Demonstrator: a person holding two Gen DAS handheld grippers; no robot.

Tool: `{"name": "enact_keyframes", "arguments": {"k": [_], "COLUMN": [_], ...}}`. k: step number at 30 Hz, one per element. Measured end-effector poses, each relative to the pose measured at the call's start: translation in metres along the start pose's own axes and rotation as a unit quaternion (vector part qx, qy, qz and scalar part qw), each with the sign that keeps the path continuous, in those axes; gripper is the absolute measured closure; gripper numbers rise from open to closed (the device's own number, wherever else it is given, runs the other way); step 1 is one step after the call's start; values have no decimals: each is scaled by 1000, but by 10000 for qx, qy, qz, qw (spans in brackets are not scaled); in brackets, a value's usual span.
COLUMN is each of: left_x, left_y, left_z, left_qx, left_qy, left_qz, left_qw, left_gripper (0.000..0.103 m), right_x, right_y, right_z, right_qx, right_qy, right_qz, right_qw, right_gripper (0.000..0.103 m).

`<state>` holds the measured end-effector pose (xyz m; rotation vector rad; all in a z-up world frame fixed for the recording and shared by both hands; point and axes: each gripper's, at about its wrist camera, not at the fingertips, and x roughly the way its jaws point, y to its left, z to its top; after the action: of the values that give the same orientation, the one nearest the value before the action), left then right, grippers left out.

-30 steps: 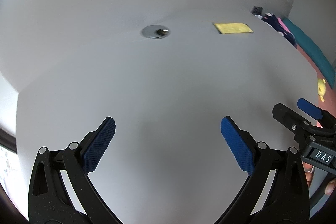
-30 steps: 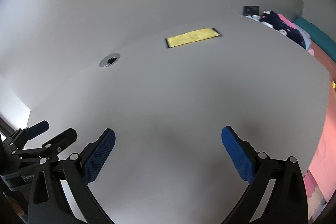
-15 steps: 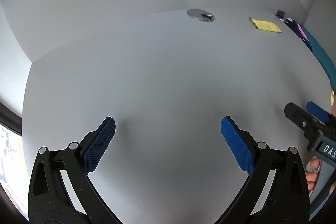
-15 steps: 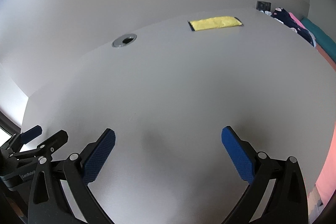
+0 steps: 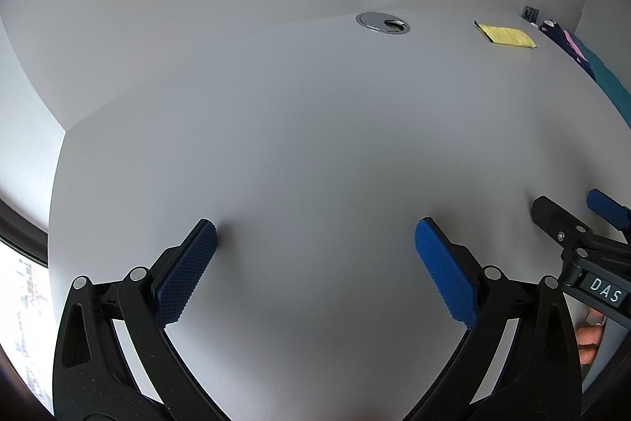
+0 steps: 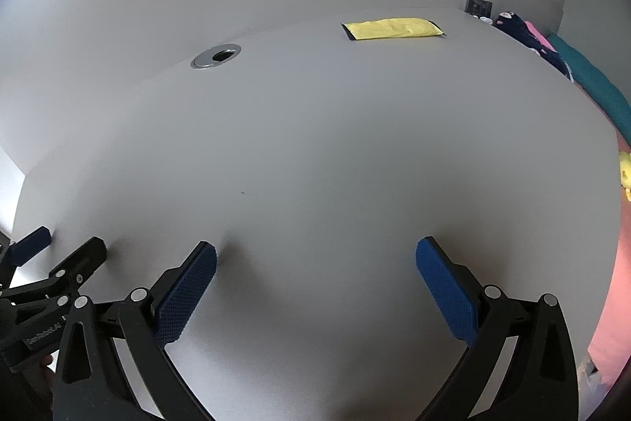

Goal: Collect trash

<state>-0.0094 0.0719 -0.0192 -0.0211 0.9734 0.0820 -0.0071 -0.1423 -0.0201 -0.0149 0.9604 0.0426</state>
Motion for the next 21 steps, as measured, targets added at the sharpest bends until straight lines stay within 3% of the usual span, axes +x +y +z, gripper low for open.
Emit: {"name": "enact_keyframes", "arguments": {"k": [21], "left_x": [1], "left_y": [0], "left_z": [1], "left_qx": [7], "left_qy": [1], "left_qz": [-2], "left_qw": [10000], "left_gripper": [6], "right_x": [0], "right_y": [1], "right_z": [1], "right_qx": [-3], "right_qy": [13], "right_qz": [-23], "right_qw": [10000], "right_gripper": [2]}}
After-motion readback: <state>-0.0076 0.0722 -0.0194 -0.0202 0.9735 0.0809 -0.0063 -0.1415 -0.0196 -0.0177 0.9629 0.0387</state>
